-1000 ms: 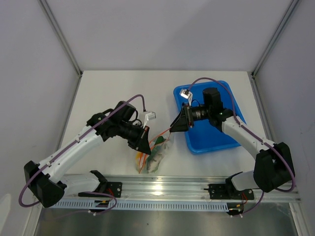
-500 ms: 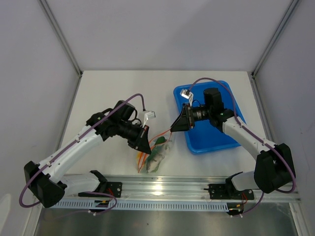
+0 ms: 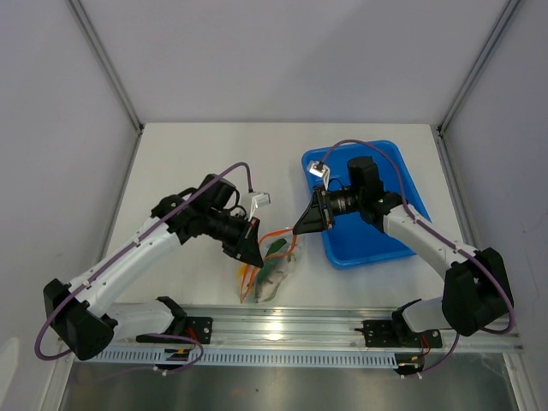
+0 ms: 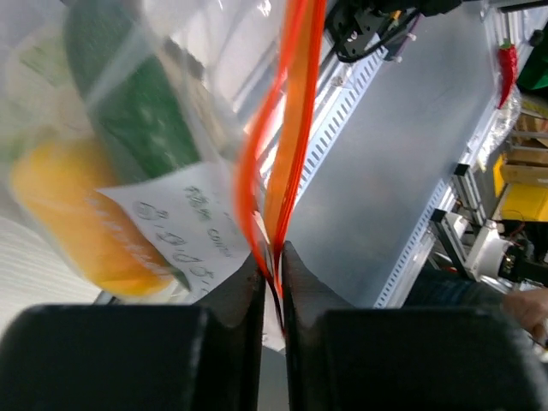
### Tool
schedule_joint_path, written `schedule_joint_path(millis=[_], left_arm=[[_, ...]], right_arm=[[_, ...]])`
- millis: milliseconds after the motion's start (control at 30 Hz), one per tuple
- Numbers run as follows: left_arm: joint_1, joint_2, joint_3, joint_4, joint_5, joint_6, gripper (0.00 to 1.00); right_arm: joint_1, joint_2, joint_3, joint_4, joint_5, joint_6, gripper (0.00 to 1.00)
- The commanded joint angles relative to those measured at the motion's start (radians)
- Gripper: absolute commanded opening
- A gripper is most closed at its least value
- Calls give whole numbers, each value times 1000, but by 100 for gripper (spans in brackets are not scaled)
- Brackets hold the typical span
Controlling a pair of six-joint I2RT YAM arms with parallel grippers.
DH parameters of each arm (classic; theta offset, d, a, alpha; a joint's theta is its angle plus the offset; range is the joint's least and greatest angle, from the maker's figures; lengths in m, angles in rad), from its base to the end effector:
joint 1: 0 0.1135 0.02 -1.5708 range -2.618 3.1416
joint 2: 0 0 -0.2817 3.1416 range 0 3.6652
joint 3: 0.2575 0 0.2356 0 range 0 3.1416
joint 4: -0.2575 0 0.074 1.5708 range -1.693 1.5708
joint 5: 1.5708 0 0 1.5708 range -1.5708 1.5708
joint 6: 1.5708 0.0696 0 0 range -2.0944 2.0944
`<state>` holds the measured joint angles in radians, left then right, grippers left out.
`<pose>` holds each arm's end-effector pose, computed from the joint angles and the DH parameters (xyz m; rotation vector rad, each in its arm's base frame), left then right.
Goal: Place the food in the zip-top bag and seal the zipper
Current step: Zip the zipper food storage bag at the center of the board.
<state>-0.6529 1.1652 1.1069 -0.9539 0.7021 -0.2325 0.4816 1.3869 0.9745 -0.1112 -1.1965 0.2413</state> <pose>0.1373 -0.1616 0.3112 0.8346 2.5625 -1.2162 0.2247 0.1905 0.3044 -1.0136 1.8776 1.6712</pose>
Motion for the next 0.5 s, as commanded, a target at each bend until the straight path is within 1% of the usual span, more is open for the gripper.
schedule_joint_path(millis=[0,33,67,167,200,300,333,367,400,467], left_arm=[[7,1,79,20,-65,33,14],[7,1,88,12,-79,35,19],[7,-1,97,12,-91,36,29],[-1,-15,145,38,-156,38,49],[-7,-16,154,41,-182,44,52],[-45,-4,215,49,-332,59,63],[-53,7,246,59,-357,64,66],[-60,14,255,61,-374,68,72],[-70,24,264,61,-391,77,75],[-105,60,304,58,-464,90,77]], right_arm=[[15,12,39,2,14,38,0],[18,17,55,-7,23,47,0],[22,24,64,-19,21,58,0],[29,49,111,-65,26,99,0],[32,61,121,-70,28,119,0],[32,86,165,-107,40,157,0],[32,93,176,-125,41,168,0],[34,101,187,-130,44,182,0],[34,116,210,-139,48,197,0],[34,132,233,-165,54,248,0]])
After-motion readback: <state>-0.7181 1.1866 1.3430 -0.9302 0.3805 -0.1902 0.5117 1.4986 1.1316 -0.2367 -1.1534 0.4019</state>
